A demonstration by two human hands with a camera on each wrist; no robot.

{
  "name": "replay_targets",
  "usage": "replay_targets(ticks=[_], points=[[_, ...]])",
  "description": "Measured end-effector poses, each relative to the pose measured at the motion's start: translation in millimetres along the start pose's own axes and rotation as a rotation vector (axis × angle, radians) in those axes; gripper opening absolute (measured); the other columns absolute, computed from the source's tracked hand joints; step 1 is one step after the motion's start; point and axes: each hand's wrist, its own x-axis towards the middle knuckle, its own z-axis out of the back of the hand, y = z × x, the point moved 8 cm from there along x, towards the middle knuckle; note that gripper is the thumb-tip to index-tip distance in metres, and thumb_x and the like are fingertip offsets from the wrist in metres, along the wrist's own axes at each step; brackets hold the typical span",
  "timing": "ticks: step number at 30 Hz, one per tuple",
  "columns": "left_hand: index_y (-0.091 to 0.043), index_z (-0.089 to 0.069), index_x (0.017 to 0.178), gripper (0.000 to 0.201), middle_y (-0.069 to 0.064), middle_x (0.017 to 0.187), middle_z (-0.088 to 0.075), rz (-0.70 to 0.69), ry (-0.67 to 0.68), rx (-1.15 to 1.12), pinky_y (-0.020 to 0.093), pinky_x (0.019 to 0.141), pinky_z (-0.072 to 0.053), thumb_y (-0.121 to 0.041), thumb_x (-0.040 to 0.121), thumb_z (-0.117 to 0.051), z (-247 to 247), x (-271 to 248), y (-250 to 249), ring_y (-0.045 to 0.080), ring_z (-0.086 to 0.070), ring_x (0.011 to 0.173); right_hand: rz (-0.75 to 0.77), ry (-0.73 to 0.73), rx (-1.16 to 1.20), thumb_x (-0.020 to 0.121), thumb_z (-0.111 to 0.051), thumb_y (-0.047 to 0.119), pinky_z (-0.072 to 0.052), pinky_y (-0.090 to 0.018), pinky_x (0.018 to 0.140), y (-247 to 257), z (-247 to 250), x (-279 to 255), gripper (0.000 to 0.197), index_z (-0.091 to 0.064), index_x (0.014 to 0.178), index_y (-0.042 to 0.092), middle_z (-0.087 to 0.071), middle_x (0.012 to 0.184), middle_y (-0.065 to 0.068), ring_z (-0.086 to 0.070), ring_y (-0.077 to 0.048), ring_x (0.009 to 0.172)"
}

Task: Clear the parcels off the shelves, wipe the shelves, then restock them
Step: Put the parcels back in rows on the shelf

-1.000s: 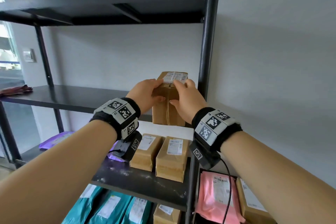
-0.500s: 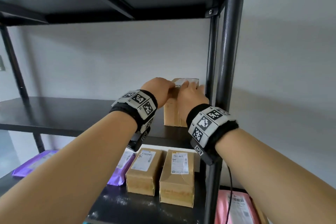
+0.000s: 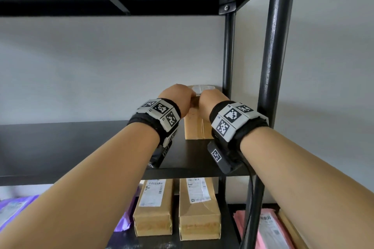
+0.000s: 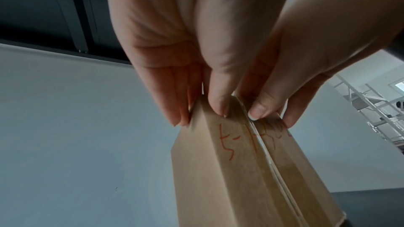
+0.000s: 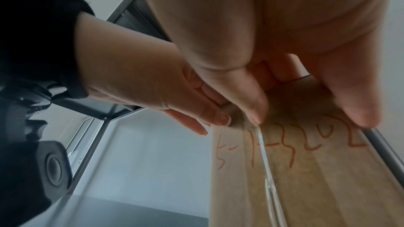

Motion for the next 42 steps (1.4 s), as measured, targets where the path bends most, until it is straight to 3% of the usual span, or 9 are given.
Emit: replay_targets(ticks=[8,11,13,16,18,28,34,39,42], points=[[-0.016,-0.064,0.112,0.023,0.005,0.105,-0.064,0.000,0.027,-0.047,0.026,0.075,-0.040,-0.023,0.097,-0.048,1.9,0.1,0.5,0.022,-0.058,0.098,-0.026,0.013,0.016,0.094,-0.046,0.012,-0.035,-0.029,0.074,-0.2,13.0,-4.5,0.029,-0.055,0.118,-0.002,-0.056,0.124,-0.019,-0.054,-0.033,0.114],[-0.017,-0.063,0.113,0.023,0.005,0.107,-0.064,0.001,0.028,-0.043,0.026,0.075,-0.040,-0.021,0.097,-0.048,3.4,0.1,-0.3,0.022,-0.058,0.099,-0.037,0.068,-0.011,0.097,-0.040,0.007,-0.039,-0.023,0.068,-1.9,11.6,-1.6,0.019,-0.056,0.091,-0.002,-0.059,0.117,-0.017,-0.055,-0.028,0.106],[-0.016,-0.061,0.115,0.024,0.005,0.108,-0.063,0.008,0.034,-0.031,0.026,0.076,-0.040,-0.022,0.098,-0.047,4.5,-0.3,-0.7,0.022,-0.057,0.101,-0.044,0.072,-0.021,0.097,-0.038,0.005,-0.041,-0.024,0.069,-3.3,13.1,-0.3,0.022,-0.051,0.079,0.003,-0.060,0.105,-0.015,-0.055,-0.027,0.111],[-0.016,-0.059,0.121,0.027,0.005,0.113,-0.062,0.012,0.046,-0.013,0.027,0.082,-0.042,-0.021,0.098,-0.046,5.0,-0.5,-1.8,0.022,-0.056,0.106,-0.049,0.040,-0.043,0.096,-0.040,0.006,-0.043,-0.028,0.086,-4.5,16.1,0.5,0.021,-0.055,0.109,-0.002,-0.058,0.120,-0.016,-0.055,-0.028,0.114],[-0.016,-0.058,0.123,0.028,0.004,0.114,-0.062,0.013,0.050,-0.003,0.027,0.082,-0.042,-0.020,0.098,-0.046,4.8,-0.7,-2.4,0.022,-0.056,0.107,-0.048,0.033,-0.050,0.096,-0.041,0.007,-0.043,-0.029,0.090,-4.8,16.1,0.9,0.027,-0.052,0.119,-0.003,-0.057,0.123,-0.016,-0.055,-0.028,0.114],[-0.016,-0.054,0.130,0.033,0.005,0.122,-0.060,0.049,0.049,-0.008,0.029,0.091,-0.044,-0.018,0.098,-0.045,4.1,-3.8,-4.5,0.023,-0.055,0.112,-0.013,0.030,-0.051,0.098,-0.041,0.009,-0.043,-0.029,0.092,-6.6,16.0,-0.4,0.028,-0.051,0.120,-0.003,-0.056,0.125,-0.016,-0.054,-0.028,0.115],[-0.014,-0.059,0.121,0.028,0.007,0.114,-0.062,0.061,0.037,0.016,0.026,0.080,-0.042,-0.014,0.097,-0.045,3.3,-0.4,-8.1,0.022,-0.057,0.105,-0.017,0.037,-0.055,0.096,-0.043,0.009,-0.044,-0.029,0.086,-10.3,15.9,1.8,0.026,-0.054,0.116,-0.003,-0.058,0.120,-0.017,-0.055,-0.028,0.113],[-0.013,-0.062,0.116,0.025,0.006,0.109,-0.063,0.055,0.058,0.052,0.025,0.076,-0.042,-0.015,0.096,-0.046,2.5,4.8,-9.5,0.021,-0.058,0.100,-0.034,0.056,-0.047,0.097,-0.041,0.008,-0.041,-0.029,0.079,-13.5,14.0,1.4,0.019,-0.052,0.083,0.002,-0.054,0.089,-0.011,-0.055,-0.028,0.103],[-0.015,-0.058,0.122,0.028,0.006,0.115,-0.061,0.047,0.077,0.054,0.027,0.085,-0.044,-0.017,0.098,-0.045,1.1,5.5,-9.3,0.022,-0.057,0.107,-0.034,0.073,-0.062,0.098,-0.039,0.008,-0.042,-0.028,0.089,-13.7,13.1,5.4,0.019,-0.057,0.100,0.001,-0.058,0.093,-0.009,-0.055,-0.025,0.111]])
